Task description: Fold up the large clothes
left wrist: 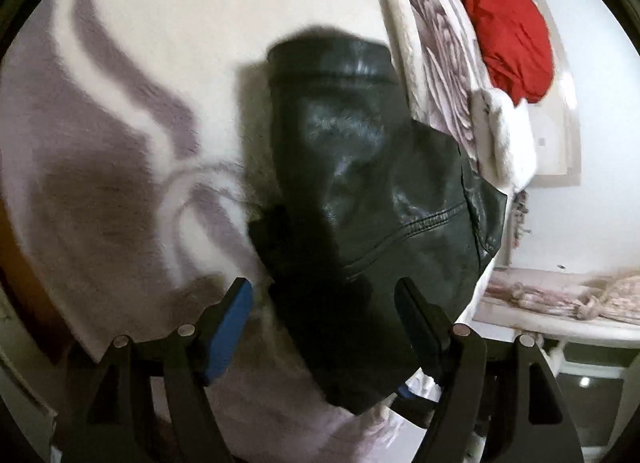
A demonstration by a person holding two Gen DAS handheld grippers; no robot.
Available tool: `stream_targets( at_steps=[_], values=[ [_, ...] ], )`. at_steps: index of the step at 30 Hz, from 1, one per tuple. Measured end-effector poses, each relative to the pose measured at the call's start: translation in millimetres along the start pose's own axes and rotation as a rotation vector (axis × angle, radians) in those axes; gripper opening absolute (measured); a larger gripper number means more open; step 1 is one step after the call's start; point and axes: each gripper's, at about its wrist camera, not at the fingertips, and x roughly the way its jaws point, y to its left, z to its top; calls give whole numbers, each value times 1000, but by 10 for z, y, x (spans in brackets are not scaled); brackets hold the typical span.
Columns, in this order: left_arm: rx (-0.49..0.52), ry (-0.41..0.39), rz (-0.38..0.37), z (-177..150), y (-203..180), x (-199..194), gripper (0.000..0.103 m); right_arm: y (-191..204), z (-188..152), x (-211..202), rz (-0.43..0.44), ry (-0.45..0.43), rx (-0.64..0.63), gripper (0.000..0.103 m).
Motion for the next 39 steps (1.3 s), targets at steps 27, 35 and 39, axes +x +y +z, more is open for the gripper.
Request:
stream_targets(
  at_steps=[27,35,39],
  values=[
    [-86,-125,-223,125,-155,379,51,464,934,1229,195,6,-69,87],
    [-17,-157,-259,170,-492,135,35,800,794,1203,223,-100,-62,50],
    [15,-175,-290,250,-832,42,35,1142,767,1098,224,-115,-107,48]
  ],
)
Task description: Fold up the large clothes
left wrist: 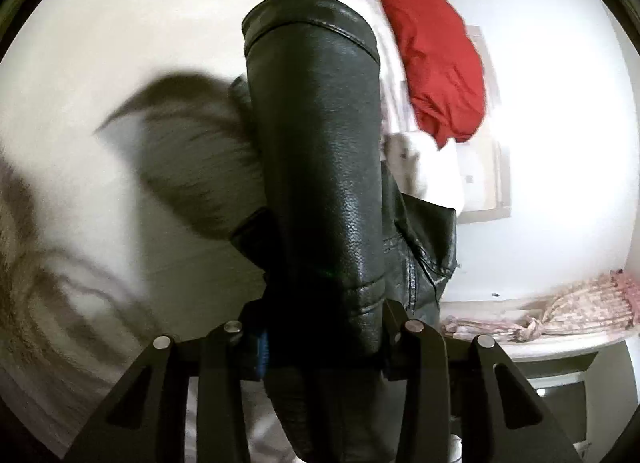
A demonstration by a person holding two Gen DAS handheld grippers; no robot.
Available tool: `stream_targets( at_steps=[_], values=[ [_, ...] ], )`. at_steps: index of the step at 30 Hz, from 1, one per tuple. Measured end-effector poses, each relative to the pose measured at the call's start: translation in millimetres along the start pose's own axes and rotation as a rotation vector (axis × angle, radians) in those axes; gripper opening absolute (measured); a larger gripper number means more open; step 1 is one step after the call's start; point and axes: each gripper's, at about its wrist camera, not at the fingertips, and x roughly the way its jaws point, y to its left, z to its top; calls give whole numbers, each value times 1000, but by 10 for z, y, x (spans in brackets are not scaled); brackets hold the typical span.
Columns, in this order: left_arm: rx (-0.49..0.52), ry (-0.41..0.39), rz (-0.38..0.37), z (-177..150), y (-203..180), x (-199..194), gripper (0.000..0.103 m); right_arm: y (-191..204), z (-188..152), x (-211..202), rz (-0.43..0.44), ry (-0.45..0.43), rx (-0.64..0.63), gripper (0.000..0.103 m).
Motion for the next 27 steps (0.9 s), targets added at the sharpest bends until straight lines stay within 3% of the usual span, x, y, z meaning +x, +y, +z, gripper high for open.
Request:
stream_targets(
  at_steps=[5,10,16,20,27],
  values=[
    [28,-13,-60,182,-511,99,35,526,150,4,4,-24,-52,47],
    [30,-58,-143,450,-1126,329,35,1263,515,-99,6,-61,-120,47],
    [60,-105,-240,773,-1981,1102,35,2035,1224,-373,32,-99,-210,47],
    [19,-137,-282,979,-2221,1794,35,2392,2030,-801,8,-111,-272,47],
    [-86,-181,-286,1188,-2198,3050,35,2694,3817,-888,-100,-61,-333,47]
  ],
)
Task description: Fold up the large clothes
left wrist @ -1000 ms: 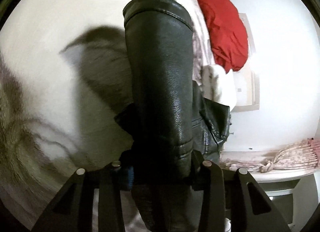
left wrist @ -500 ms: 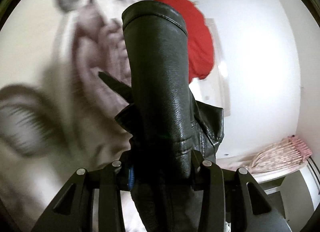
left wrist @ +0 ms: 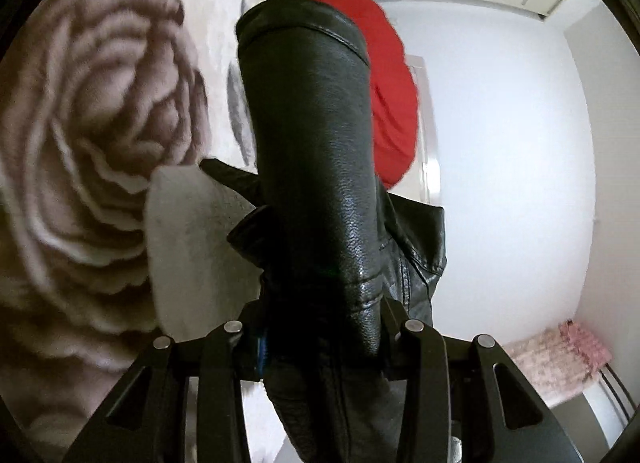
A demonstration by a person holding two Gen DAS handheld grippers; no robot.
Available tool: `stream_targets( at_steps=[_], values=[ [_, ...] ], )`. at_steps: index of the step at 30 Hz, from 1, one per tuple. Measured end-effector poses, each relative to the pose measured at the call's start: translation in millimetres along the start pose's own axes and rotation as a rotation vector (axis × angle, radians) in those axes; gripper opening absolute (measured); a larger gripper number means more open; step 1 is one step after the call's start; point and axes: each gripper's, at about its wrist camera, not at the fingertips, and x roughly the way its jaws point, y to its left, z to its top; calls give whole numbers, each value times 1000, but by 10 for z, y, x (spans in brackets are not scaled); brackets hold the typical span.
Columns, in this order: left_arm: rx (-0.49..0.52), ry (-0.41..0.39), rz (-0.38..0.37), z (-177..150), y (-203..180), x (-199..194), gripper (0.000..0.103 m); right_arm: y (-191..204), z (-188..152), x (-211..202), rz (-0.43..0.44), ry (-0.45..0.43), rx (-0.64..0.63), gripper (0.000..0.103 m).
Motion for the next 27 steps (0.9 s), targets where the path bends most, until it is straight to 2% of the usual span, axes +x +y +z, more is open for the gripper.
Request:
stream_targets(
  at_steps=[3,7,8,11,13,16,19,20,21,22,25,27],
  values=[
    [1,-15,13,2,189,355,35,-236,660,187,-37,43,-13,47],
    [60,0,54,8,382,757,35,-610,1334,467,-48,88,-17,47],
    [85,4,62,20,420,824,35,-862,1475,399,-54,94,-15,47],
    [124,6,77,52,469,877,36,-1160,1790,608,-69,121,-2,48],
    [129,15,85,73,463,905,38,-1249,2016,711,-79,140,9,57],
    [99,70,105,133,434,916,41,-1372,2078,796,-97,163,35,66],
    [97,138,159,265,394,934,44,-1326,2038,776,-114,177,47,70],
    [104,153,178,295,356,896,47,-1326,2025,766,-130,181,55,71],
    [107,167,201,323,335,870,57,-1282,1936,719,-155,182,47,73],
    [113,179,218,374,346,880,61,-1233,1912,680,-182,181,28,75],
    [157,208,287,457,269,807,64,-1057,1746,539,-253,155,-12,78],
    [180,217,321,446,198,710,84,-924,1568,409,-321,116,-45,79]
  ],
)
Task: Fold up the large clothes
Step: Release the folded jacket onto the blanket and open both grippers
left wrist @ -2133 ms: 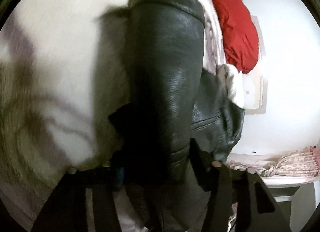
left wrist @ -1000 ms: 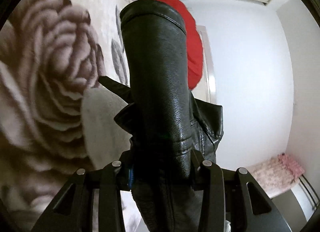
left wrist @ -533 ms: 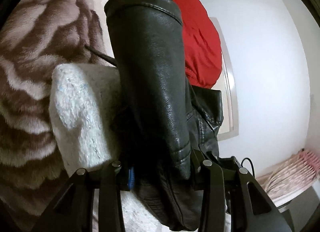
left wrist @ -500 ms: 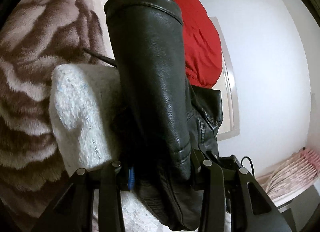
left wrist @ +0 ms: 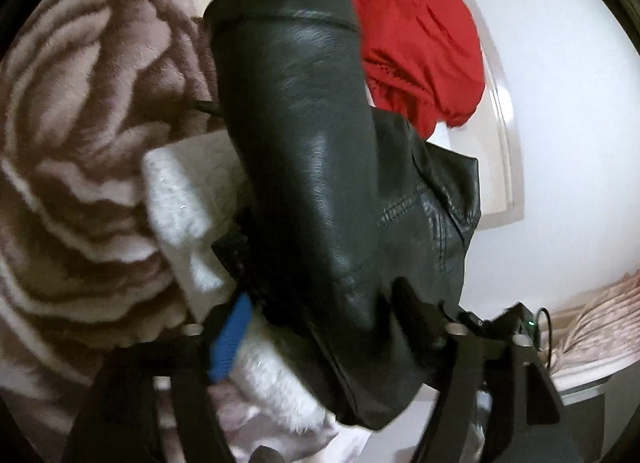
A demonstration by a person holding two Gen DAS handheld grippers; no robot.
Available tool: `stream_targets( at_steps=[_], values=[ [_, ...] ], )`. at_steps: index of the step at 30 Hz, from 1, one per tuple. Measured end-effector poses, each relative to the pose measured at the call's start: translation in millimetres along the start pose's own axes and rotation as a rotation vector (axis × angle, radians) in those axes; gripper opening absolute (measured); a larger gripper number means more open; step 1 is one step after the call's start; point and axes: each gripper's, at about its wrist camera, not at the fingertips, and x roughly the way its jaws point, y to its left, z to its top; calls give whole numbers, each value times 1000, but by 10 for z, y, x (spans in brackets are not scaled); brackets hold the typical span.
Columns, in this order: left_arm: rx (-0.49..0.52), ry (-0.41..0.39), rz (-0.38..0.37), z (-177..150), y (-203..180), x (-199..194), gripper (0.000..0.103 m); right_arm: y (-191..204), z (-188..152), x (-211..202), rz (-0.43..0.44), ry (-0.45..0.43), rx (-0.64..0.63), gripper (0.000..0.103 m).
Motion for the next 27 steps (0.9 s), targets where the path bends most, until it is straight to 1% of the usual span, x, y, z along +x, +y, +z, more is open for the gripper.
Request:
stream_targets(
  at_steps=[2,3,4,5,7,8,9,10,11,12,15,17,20,21,22,24,27],
  values=[
    [60,-31,42,-46,-101,-182,90,115,-153,-123,-58,-44,-7,79],
    [101,-33,60,-128,-189,-277,90,232,-267,-222,-117,-77,-26,80],
    [142,-34,98,-151,-260,-327,90,371,-473,-327,-157,-101,-42,80],
    [203,-36,134,-158,-345,-392,90,475,-654,-370,-204,-124,-58,81],
    [314,-52,209,-158,-493,-535,91,676,-913,-474,-334,-191,-85,84],
    [375,-59,240,-160,-578,-594,91,791,-1061,-496,-438,-233,-110,85],
    [428,-68,266,-176,-632,-580,91,782,-1191,-532,-509,-258,-128,86],
    [485,-83,313,-169,-704,-630,91,741,-1334,-570,-582,-286,-147,87],
    [537,-89,343,-176,-752,-688,94,791,-1472,-539,-640,-307,-167,88],
    [610,-94,373,-184,-862,-783,103,881,-1595,-504,-698,-364,-151,88],
    [744,-102,433,-276,-974,-1007,103,1159,-1981,-549,-786,-418,-144,89],
    [807,-103,456,-309,-1065,-1161,103,1319,-2226,-614,-808,-450,-122,90],
    [874,-86,455,-357,-1211,-1420,103,1534,-2490,-719,-831,-481,-99,90],
    [900,-79,453,-382,-1265,-1528,103,1627,-2627,-794,-843,-498,-84,90],
    [924,-72,447,-403,-1303,-1613,103,1646,-2673,-809,-847,-508,-75,90],
    [969,-59,447,-473,-1388,-1861,103,1863,-2950,-998,-849,-531,-50,91],
    [1019,-28,419,-578,-1517,-2309,103,2216,-3374,-1265,-884,-576,-25,91]
  ],
)
